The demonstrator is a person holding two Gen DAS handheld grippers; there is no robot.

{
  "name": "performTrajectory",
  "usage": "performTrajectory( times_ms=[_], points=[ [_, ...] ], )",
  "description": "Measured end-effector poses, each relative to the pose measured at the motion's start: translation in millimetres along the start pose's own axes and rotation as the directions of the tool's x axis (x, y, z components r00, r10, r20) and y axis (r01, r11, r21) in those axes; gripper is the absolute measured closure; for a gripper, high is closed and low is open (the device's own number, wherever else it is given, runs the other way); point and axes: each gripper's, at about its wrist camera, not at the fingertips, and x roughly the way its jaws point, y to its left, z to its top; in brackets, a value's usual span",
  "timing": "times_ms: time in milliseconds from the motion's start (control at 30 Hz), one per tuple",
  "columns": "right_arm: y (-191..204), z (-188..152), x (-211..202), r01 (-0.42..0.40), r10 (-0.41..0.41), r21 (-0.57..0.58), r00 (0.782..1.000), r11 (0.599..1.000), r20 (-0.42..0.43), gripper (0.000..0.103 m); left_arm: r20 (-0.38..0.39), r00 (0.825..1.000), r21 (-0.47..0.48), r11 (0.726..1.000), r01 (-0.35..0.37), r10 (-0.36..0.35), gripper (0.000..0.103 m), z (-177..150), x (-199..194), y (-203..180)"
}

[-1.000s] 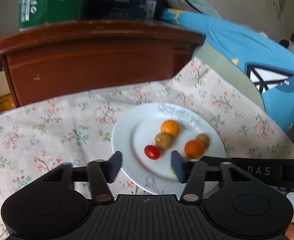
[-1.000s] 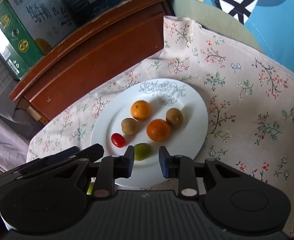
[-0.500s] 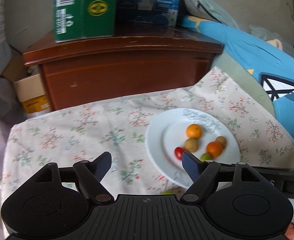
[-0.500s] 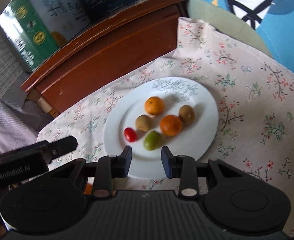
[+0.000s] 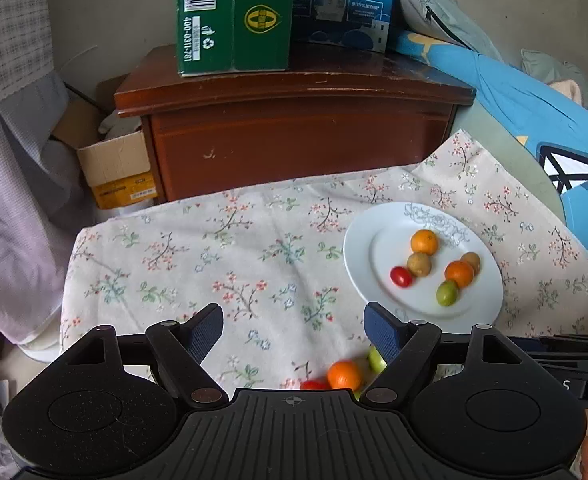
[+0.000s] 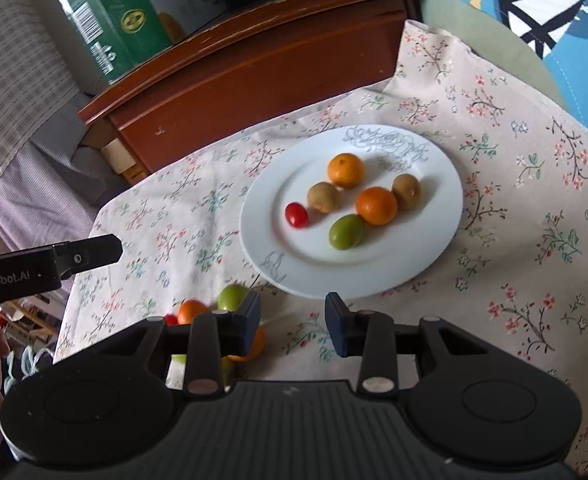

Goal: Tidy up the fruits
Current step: 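Withdraw both open tools from the plate back to the fruit pile, then grasp a mandarin with the right tool while the left tool grasps a kiwi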

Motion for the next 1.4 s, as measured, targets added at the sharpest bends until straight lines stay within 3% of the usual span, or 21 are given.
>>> performTrajectory(
  times_ms=[433, 800, 1100, 1400],
  points=[
    [17, -17, -4, -0.028, 0.025, -0.078, 0.999, 0.997, -0.046, 0.066, -0.073, 0.997, 0.003, 1.000, -0.012, 0.012, 0.025, -27, 5, 20],
    [27, -34, 3, -0.082, 0.065, -0.124, 0.989, 0.989, -0.131, 0.065, -0.121, 0.992, 0.093, 0.995, 0.039, -0.028, 0.025, -50, 16, 26],
    [39, -44, 9, -0.129, 0.097, -0.179, 0.979, 0.975, -0.178, 0.061, -0.133, 0.990, 0.231, 0.970, 0.073, -0.043, 0.025, -67, 26, 14],
    [43, -50, 17, -0.118, 0.077, -0.213, 0.978, 0.970, -0.192, 0.061, -0.112, 0.990, 0.251, 0.961, 0.116, -0.090, 0.028, -72, 35, 12]
  ],
)
